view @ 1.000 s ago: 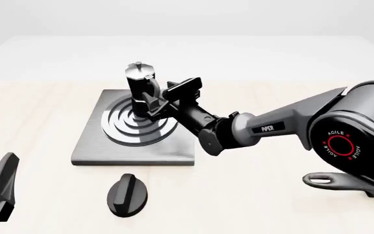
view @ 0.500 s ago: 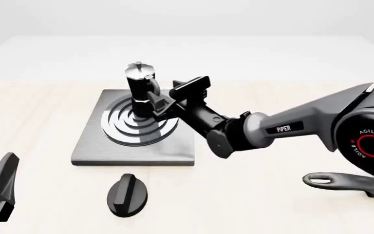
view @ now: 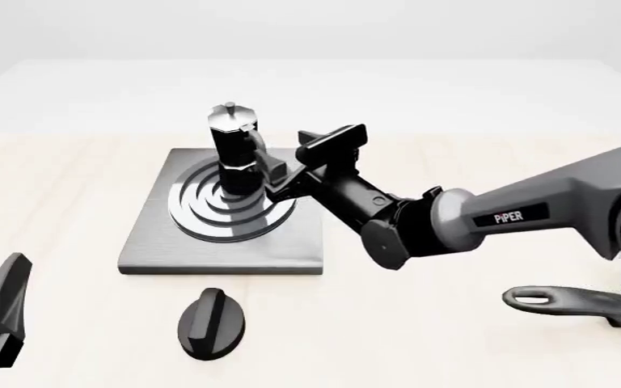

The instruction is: Put the moka pot on the stove.

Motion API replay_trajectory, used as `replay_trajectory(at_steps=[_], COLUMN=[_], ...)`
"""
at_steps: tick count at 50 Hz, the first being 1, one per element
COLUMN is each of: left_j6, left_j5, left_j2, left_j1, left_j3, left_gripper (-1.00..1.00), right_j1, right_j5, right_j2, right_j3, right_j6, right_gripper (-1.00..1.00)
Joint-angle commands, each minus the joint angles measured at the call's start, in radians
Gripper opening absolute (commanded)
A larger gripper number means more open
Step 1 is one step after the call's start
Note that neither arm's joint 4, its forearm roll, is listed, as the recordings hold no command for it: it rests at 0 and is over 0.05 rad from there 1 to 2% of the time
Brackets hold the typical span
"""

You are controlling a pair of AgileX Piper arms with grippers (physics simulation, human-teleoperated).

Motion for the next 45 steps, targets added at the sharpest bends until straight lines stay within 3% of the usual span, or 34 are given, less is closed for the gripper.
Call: replay_trajectory(at_steps=[1,45], left_j6=[0.0,0.0], left_j5=[0.0,0.0], left_j2=[0.0,0.0], left_j1=[0.0,0.0], left_j3=[0.0,0.0], left_gripper=[1.0,1.0], right_j1=[-0.006,-0.057], right_j5=[-0.005,-0.03], right_j2=[-0.031,-0.124], right_j3=[0.034,0.156], right_j6=[-0.005,-0.029], right_gripper=[1.0,1.0])
